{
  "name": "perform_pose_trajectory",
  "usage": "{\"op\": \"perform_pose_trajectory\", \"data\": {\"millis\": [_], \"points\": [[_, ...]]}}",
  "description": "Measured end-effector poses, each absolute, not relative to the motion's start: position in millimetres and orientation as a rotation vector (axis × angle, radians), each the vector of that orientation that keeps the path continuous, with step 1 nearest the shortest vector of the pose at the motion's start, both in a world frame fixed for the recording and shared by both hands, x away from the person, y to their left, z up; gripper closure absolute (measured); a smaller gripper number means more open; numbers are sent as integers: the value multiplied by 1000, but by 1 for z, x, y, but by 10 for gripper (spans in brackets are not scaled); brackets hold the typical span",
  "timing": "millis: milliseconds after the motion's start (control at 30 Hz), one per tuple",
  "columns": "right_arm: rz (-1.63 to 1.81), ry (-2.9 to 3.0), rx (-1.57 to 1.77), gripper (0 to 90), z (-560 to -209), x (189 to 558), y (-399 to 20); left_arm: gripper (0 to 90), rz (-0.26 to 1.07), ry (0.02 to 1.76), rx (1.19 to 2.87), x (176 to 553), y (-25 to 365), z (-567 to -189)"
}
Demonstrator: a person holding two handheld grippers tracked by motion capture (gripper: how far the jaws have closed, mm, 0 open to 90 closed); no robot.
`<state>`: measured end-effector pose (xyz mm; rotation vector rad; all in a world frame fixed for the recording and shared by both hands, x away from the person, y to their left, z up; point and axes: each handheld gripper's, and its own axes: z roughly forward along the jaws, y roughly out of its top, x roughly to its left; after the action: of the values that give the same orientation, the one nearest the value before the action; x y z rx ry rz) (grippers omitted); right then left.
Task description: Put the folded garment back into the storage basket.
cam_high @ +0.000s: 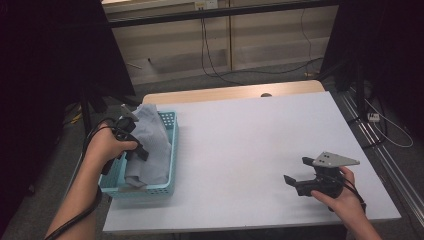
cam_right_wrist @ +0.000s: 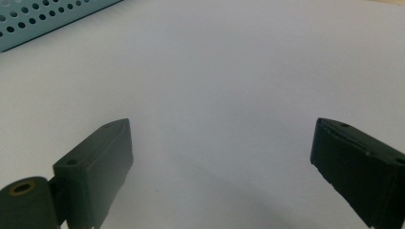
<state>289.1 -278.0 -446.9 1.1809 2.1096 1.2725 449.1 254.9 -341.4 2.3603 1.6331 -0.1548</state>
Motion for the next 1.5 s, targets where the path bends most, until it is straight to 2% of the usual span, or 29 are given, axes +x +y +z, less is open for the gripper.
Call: {"op": "perform_pose_trajectory", "data": {"millis": [200, 500, 833, 1000, 1133, 1267, 1400, 1433, 1500], "points": [[1275, 2112, 1180, 73, -447, 289, -277, 698, -138, 1634, 2362, 451, 256, -348], [1276, 2108, 1178, 73, -446, 289, -278, 435, -9, 1647, 2306, 453, 264, -346], [1276, 2111, 1173, 73, -446, 289, -277, 339, 101, 1640, 2273, 454, 270, -326], [1277, 2109, 1173, 73, -445, 289, -276, 352, 125, 1613, 2228, 456, 269, -321], [1276, 2110, 1168, 73, -445, 288, -276, 413, 124, 1595, 2223, 459, 266, -331], [1276, 2110, 1169, 73, -445, 288, -276, 529, 137, 1588, 2201, 463, 263, -344], [1275, 2113, 1168, 73, -446, 289, -276, 691, 154, 1611, 2153, 469, 261, -356], [1274, 2113, 1171, 73, -446, 289, -275, 758, 154, 1617, 2150, 470, 260, -358], [1272, 2116, 1170, 73, -446, 289, -275, 770, 156, 1600, 2149, 474, 258, -365]]}}
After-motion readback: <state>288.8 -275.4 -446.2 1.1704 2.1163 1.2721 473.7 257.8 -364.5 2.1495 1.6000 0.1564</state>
